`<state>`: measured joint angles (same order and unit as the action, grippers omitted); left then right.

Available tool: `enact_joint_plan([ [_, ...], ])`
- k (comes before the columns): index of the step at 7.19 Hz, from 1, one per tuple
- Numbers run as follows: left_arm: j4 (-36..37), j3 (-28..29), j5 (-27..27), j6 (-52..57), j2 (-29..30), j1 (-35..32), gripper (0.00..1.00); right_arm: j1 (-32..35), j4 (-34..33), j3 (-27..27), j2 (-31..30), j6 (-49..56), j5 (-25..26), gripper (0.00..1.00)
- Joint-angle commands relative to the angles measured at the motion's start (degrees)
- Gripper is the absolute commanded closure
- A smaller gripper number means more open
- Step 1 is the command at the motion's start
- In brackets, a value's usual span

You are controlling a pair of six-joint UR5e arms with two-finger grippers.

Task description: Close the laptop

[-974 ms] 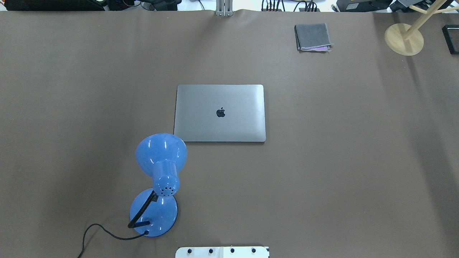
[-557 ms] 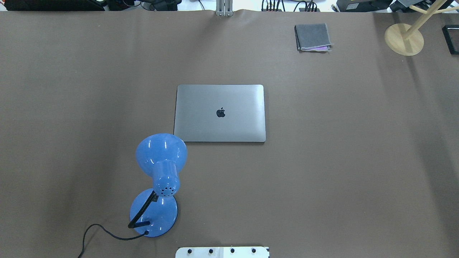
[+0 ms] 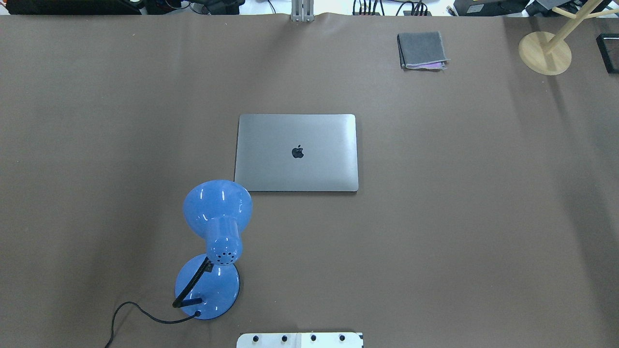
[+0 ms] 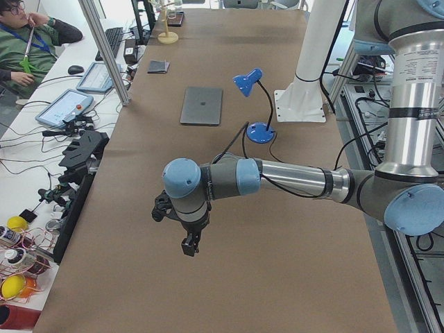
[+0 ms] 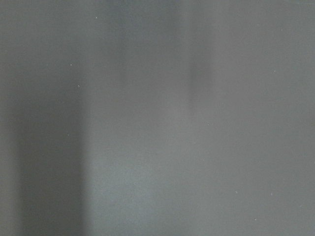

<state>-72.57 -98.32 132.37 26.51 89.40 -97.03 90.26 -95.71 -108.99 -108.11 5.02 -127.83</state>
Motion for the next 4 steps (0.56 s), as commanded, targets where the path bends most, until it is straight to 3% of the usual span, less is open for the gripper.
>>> enact_joint_plan([
  [1, -0.03, 0.32, 0.00, -0.15, -0.72, 0.00, 0.02, 0.00, 0.00, 0.18, -0.26, 0.25, -0.67, 0.00],
  [4, -3.36, 0.24, 0.09, -0.15, -2.73, -0.09, 0.02, 0.00, -0.09, 0.27, -0.44, 0.25, -0.84, 0.00],
])
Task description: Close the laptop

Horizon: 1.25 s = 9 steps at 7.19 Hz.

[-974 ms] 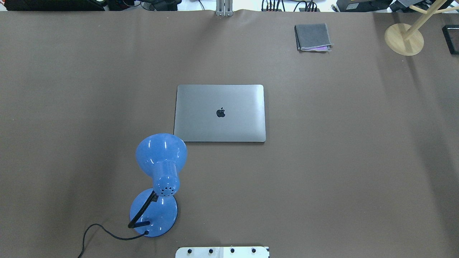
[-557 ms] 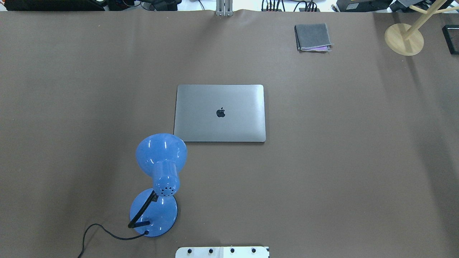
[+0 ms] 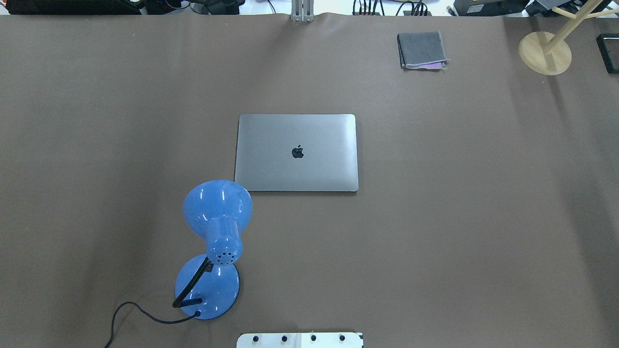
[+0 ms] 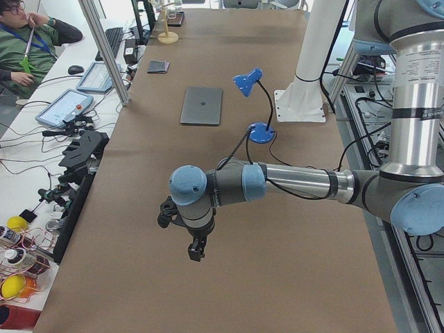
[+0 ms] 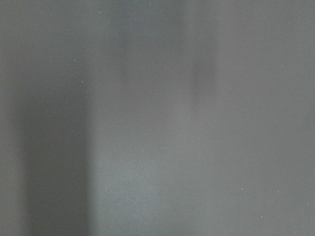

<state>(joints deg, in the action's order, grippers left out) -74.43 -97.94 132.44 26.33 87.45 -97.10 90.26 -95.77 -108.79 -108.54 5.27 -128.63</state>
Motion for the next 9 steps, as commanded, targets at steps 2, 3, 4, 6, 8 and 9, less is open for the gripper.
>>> enact_joint_plan([
  [2, -6.75, -0.14, 0.01, -0.14, -3.15, -0.11, 0.02, 0.00, -0.03, 0.07, -0.09, 0.01, -0.13, 0.00],
  [3, -8.78, -0.23, 0.01, -0.14, -4.47, -0.11, 0.02, 0.00, -0.03, 0.07, -0.09, -0.08, -0.22, 0.00],
  [4, -10.19, -0.32, 0.10, -0.14, -5.52, -0.19, 0.02, 0.00, -0.03, 0.07, -0.18, -0.08, -0.31, 0.00],
  [6, -10.73, -0.14, 0.01, -0.23, -5.71, -0.19, 0.02, 0.00, -0.03, 0.07, -0.18, -0.08, -0.40, 0.00],
  [8, -10.73, -0.06, 0.01, -0.14, -5.80, -0.19, 0.02, 0.00, -0.03, -0.02, -0.18, -0.08, -0.40, 0.00],
  [9, -10.73, -0.06, 0.01, -0.14, -5.80, -0.19, 0.02, 0.00, -0.03, -0.02, -0.18, -0.08, -0.49, 0.00],
])
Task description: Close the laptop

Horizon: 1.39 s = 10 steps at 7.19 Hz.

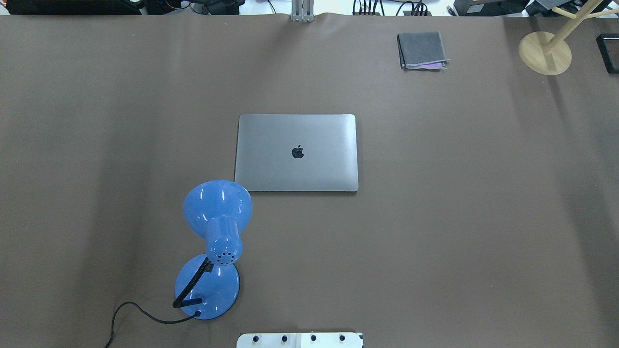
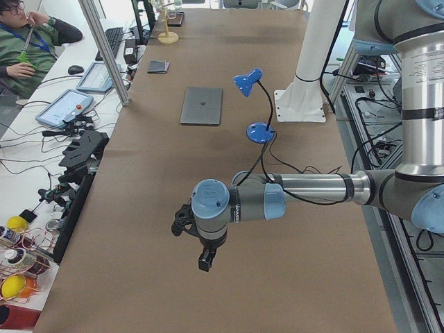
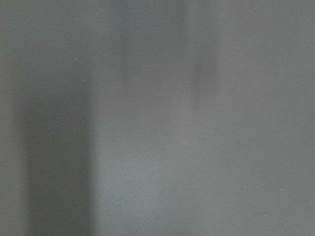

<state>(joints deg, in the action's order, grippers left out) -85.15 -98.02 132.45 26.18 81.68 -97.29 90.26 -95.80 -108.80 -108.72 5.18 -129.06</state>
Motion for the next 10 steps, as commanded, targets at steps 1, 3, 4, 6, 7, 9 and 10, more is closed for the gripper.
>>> enact_joint_plan([
  [1, -0.02, -0.07, 0.00, 0.10, -0.12, -0.01, 0.02, -0.09, 0.00, -0.01, 0.08, 0.00, -0.14, 0.00],
  [3, -0.02, 0.28, 0.00, 0.10, -0.55, -0.01, 0.02, -0.17, 0.00, 0.07, 0.09, 0.09, -0.14, 0.00],
  [4, -0.11, -0.15, 0.00, 0.10, -1.51, -0.01, 0.02, -0.35, 0.00, -0.01, 0.17, 0.00, -0.14, 0.00],
  [6, -0.11, -0.16, 0.00, 0.10, -1.61, -0.01, 0.02, -0.35, 0.00, -0.01, 0.09, 0.09, -0.14, 0.00],
  [7, -0.11, -0.16, 0.00, 0.10, -1.61, -0.01, 0.02, -0.35, 0.00, -0.01, 0.09, 0.09, -0.14, 0.00],
  [9, -0.11, -0.16, 0.00, 0.10, -1.61, -0.01, 0.02, -0.35, 0.00, -0.01, 0.17, 0.09, -0.14, 0.00],
  [10, -0.11, 0.02, 0.00, 0.10, -1.61, -0.01, 0.02, -0.35, 0.00, -0.01, 0.17, 0.09, -0.14, 0.00],
])
